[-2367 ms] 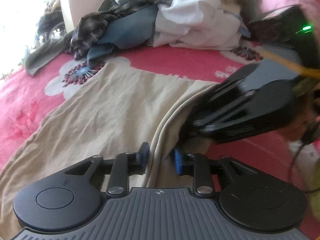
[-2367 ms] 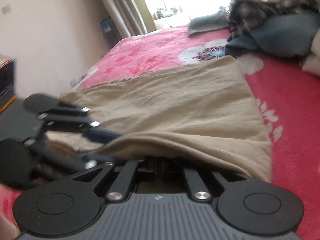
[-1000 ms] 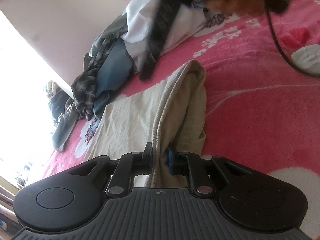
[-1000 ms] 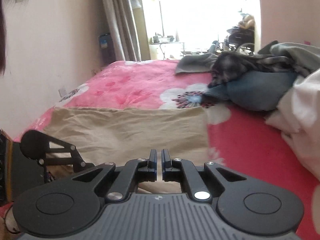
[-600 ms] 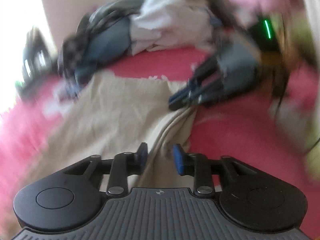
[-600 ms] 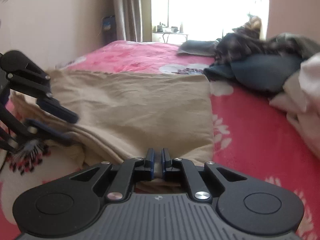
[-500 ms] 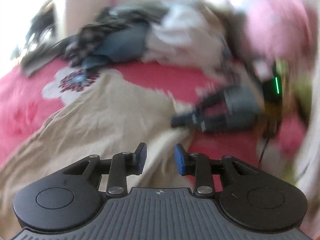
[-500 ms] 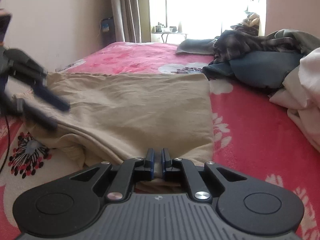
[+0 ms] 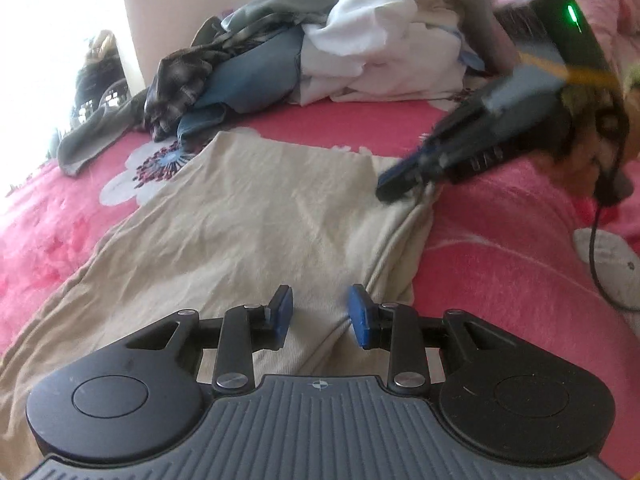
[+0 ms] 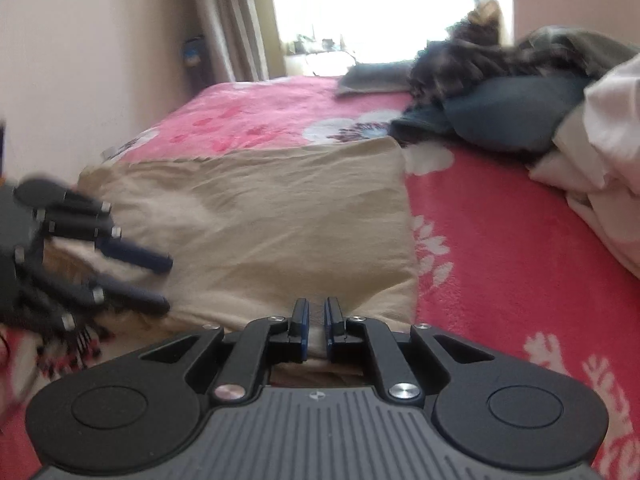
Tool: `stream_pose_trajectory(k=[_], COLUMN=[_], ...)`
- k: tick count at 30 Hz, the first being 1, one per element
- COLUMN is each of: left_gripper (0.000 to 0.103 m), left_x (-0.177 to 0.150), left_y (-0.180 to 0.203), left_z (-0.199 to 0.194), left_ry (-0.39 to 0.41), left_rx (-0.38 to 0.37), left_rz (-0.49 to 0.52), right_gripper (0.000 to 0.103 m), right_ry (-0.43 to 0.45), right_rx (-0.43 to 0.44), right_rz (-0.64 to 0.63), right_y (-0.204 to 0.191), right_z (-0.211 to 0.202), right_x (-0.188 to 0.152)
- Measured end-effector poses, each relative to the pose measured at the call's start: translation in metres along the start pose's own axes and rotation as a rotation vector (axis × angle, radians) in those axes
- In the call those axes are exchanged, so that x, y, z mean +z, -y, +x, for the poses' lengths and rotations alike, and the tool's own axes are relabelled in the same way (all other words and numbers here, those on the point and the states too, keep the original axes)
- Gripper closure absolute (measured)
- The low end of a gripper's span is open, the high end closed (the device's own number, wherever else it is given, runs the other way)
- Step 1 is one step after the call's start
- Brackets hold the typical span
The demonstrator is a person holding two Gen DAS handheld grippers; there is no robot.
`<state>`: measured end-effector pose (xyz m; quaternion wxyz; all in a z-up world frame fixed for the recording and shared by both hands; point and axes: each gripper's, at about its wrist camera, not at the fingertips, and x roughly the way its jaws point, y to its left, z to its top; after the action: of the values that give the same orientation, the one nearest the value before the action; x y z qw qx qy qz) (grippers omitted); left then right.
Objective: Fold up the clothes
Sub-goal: 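Open both grippers and release the folded khaki trousers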
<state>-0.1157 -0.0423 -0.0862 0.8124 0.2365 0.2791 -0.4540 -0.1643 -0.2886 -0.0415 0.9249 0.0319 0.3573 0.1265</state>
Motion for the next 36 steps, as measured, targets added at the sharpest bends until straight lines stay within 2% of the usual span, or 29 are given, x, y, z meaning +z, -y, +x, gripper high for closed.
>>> stream_pose_trajectory(k=[1,3,6,8,10,24,30,36], left_gripper=[0.072,0.072,0.072,0.072,0.071,0.062,0.051,0.051], left_x=[0.000,0.000,0.002,0.002,0.002,0.008,0.011,0.014], left_y=[0.001,0.003,0.001,0.001,0.002,0.004,0.004,0.002], left_z=[0.001,0.002,0.003,0.003,0.004,0.004,0.005,0.002], left_ry=[0.003,0.007,0.004,0.001,0.000,-0.025,-0.038,-0.039], left_rx=[0.005,0.014,0.014,0.012,0.019,0.064,0.090,0.102], left_rz=[0.008,0.017,-0.001,-0.010,-0.004,-0.002,-0.016,-0.033], right_gripper=[0.090,0.090,0.076,0.072,0.072,0.071,0.071,0.070], right_ry=[0.008,0.034,0.057,-0.022,-0.035,-0.054,-0.059,-0.059], right_rx=[0.000,0.011,0.021,0.012,0.004,-0.007,-0.005,-0.003], right_rz=[0.003,-0.051,-0.164,-0.186,-0.169,-0.166,-0.151,-0.138], right_y=[-0.003,-0.014,-0.032,-0.034,-0.029,-0.032,-0.031,-0.029], right_z=[-0.004,-0.009,-0.010,0.005,0.012,0.016,0.015,0.015], right_x=[0.006,0.009,0.011,0.002,-0.009,-0.006,-0.005,-0.005])
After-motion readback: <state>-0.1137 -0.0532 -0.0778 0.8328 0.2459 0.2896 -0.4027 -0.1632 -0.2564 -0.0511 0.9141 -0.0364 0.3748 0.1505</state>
